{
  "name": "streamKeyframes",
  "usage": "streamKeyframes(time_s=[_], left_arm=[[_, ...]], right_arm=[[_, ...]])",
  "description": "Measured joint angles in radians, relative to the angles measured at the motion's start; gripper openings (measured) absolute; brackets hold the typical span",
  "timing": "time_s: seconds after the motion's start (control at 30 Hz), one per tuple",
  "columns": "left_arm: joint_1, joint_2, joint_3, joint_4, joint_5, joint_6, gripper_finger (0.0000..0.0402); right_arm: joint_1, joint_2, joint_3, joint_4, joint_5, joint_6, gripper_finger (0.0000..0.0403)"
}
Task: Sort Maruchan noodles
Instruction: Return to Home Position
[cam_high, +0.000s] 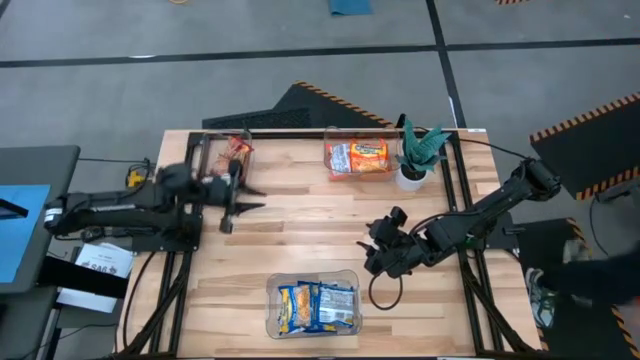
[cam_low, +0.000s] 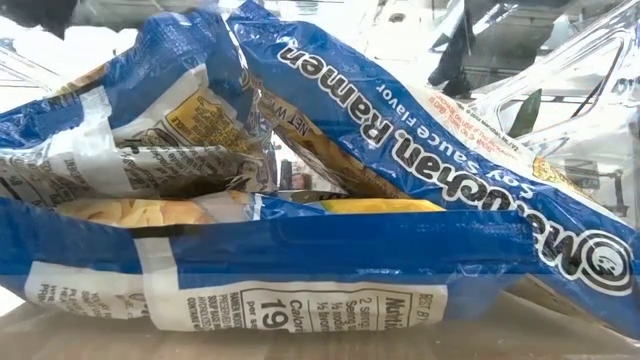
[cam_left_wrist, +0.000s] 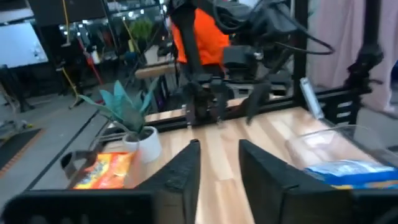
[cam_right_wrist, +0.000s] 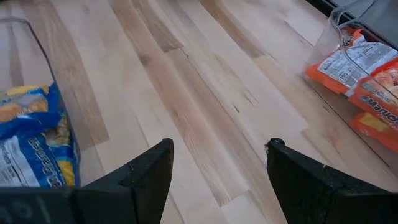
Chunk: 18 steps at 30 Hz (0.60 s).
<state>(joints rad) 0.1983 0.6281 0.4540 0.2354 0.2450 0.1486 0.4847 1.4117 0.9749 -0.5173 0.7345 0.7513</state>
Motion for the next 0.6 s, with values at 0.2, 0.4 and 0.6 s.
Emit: streamKeyframes(time_s=[0.2, 0.4, 0.6], left_arm=[[-0.136, -0.242, -0.233, 0.058, -0.146, -0.022, 0.0010], [-0.221, -0.435, -0.364, 0.074, -0.183, -0.044, 0.0001], [-0.278, -0.558, -0.442, 0.064, -0.144, -0.047, 0.0000]], right_arm=[[0.000, 0.000, 0.000, 0.052, 0.000, 0.000, 0.0276], [-0.001, 0.000, 0.000, 0.081, -0.002, 0.000, 0.0276], [-0.001, 0.000, 0.000, 0.094, -0.002, 0.000, 0.0276]])
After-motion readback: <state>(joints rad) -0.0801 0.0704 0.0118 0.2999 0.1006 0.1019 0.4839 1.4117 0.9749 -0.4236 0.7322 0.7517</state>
